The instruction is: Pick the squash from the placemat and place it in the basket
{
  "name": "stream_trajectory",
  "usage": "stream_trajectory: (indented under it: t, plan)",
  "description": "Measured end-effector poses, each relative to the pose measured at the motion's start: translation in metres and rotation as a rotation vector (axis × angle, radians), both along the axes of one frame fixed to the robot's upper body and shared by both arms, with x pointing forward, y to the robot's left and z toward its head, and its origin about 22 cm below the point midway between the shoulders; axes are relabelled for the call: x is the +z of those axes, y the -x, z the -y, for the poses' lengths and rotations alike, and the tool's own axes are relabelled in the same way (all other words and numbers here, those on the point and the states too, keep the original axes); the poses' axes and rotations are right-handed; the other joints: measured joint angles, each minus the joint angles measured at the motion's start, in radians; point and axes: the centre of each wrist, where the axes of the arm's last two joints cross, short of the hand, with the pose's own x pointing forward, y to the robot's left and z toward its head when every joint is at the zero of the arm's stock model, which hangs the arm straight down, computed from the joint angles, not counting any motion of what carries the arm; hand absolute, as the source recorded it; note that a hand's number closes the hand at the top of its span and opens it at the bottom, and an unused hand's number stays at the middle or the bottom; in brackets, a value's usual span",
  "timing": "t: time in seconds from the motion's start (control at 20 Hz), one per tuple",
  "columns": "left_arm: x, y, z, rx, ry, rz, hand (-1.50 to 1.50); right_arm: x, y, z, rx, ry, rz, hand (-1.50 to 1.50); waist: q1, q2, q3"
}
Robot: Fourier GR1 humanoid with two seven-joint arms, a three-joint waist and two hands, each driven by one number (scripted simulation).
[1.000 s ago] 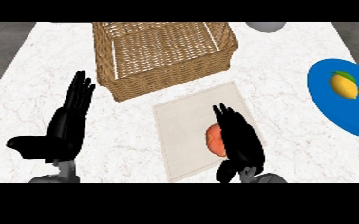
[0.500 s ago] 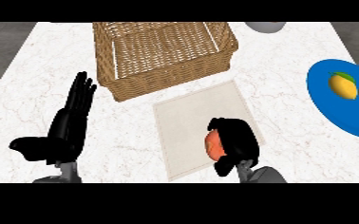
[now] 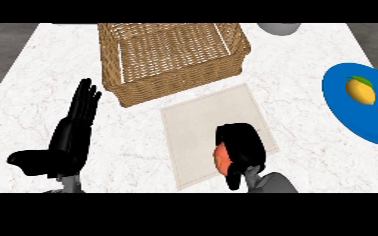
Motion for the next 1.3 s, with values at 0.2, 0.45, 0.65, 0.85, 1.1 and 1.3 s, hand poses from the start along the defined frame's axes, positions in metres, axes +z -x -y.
stream_trajectory:
  t: [0.2, 0.45, 0.65, 0.85, 1.1, 1.3]
  plan:
    - [0.002, -0.003, -0.002, -0.004, 0.005, -0.002, 0.00, 0.002, 0.002, -0.007, 0.025, -0.001, 0.038, 1.50, 0.000, 0.002, 0.000]
    - [0.006, -0.012, 0.012, -0.065, 0.010, 0.015, 0.00, 0.006, 0.006, -0.055, 0.144, 0.072, 0.105, 1.50, 0.059, 0.012, -0.005]
    - [0.006, -0.017, 0.022, -0.109, 0.007, 0.021, 0.00, 0.011, 0.008, -0.081, 0.199, 0.071, 0.178, 1.50, 0.104, 0.022, -0.003]
    - [0.006, -0.022, 0.026, -0.127, 0.008, 0.020, 0.00, 0.021, 0.012, -0.101, 0.199, -0.072, 0.238, 1.50, 0.126, 0.029, 0.004]
    - [0.007, -0.024, 0.030, -0.134, 0.009, 0.018, 0.00, 0.049, 0.020, -0.120, 0.181, -0.325, 0.326, 1.50, 0.132, 0.025, 0.007]
    - [0.008, -0.027, 0.028, -0.116, 0.008, 0.013, 0.00, 0.082, 0.029, -0.135, 0.184, -0.501, 0.403, 1.50, 0.116, 0.017, 0.006]
